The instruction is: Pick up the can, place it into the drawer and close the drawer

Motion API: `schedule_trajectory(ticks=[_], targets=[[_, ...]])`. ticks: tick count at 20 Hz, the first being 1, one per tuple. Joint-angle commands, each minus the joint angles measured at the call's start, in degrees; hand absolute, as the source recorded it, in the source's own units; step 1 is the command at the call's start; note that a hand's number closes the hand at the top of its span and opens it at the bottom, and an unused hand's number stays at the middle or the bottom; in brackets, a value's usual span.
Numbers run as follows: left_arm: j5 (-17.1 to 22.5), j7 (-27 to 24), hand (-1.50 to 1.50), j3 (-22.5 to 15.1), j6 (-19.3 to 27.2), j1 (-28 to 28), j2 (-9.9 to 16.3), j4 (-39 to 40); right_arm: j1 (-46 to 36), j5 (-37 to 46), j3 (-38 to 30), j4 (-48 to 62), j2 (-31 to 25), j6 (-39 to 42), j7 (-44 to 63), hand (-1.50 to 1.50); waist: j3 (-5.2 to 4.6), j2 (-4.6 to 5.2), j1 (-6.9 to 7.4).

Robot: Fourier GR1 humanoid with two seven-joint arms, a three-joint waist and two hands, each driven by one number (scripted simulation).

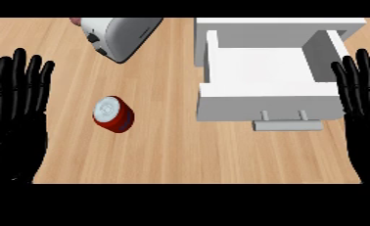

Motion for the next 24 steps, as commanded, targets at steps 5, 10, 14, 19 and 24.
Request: schedule_trajectory(ticks=[5,10,14,19,24], targets=[[13.3,-3.3,-1.5,5.9,-13.1,1.8,6.9,3.8,-1.9,-3.8,-2.5,-1.5,1.0,-0.9,3.4,-1.5,0.83,-1.39,0.94],[14.1,17.5,-1.5,7.4,-6.6,4.0,7.9,4.1,2.7,-0.7,-2.9,4.3,2.6,-5.0,11.6,-1.5,0.92,-1.29,1.07],[18.1,22.2,-1.5,10.0,-6.9,5.5,8.9,0.2,4.3,-1.1,-2.1,3.3,2.6,-3.7,11.5,-1.5,0.9,-1.45,0.93],[17.9,22.0,-1.5,12.6,-8.0,1.0,9.8,4.0,0.8,-2.3,-5.7,5.4,1.1,-3.3,11.4,-1.5,0.88,-1.41,0.8],[15.8,20.1,-1.5,12.0,-9.4,1.8,8.5,4.9,6.4,-3.6,-6.5,5.5,2.2,-1.4,6.5,-1.5,0.89,-1.42,0.71]])
